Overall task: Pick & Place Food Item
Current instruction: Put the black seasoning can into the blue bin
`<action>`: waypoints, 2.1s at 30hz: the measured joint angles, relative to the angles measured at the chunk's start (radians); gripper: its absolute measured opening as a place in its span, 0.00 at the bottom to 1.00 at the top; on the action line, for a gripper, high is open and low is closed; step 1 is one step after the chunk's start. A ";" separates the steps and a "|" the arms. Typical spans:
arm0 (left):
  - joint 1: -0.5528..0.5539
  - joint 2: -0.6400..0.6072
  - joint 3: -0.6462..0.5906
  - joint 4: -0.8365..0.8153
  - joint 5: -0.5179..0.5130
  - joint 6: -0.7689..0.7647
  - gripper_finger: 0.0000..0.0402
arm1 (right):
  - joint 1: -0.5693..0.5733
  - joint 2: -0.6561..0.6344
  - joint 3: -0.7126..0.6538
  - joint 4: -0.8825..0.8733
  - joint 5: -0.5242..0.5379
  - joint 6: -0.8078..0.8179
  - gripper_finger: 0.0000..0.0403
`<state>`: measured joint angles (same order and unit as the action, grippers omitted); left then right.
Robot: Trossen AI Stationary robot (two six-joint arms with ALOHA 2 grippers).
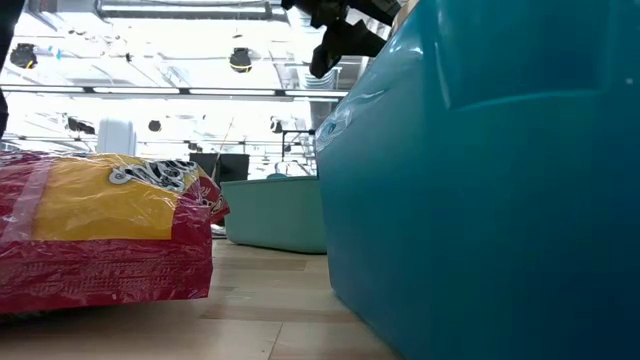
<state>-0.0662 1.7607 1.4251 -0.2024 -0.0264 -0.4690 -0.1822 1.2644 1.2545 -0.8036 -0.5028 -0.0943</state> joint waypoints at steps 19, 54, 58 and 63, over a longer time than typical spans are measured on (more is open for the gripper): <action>0.000 0.000 0.000 -0.003 0.000 -0.003 0.34 | 0.036 0.132 -0.001 -0.009 -0.021 0.016 0.66; 0.000 0.000 0.000 -0.029 0.000 -0.006 0.34 | 0.078 0.214 -0.001 0.052 0.006 0.069 0.66; 0.000 0.000 0.000 -0.031 0.000 -0.007 0.34 | 0.078 0.214 -0.001 0.049 0.006 0.069 0.64; 0.000 0.000 0.000 -0.031 0.000 -0.007 0.34 | 0.074 0.214 -0.001 0.048 0.006 0.069 0.55</action>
<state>-0.0662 1.7607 1.4250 -0.2329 -0.0261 -0.4759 -0.1081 1.4780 1.2537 -0.7551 -0.4969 -0.0254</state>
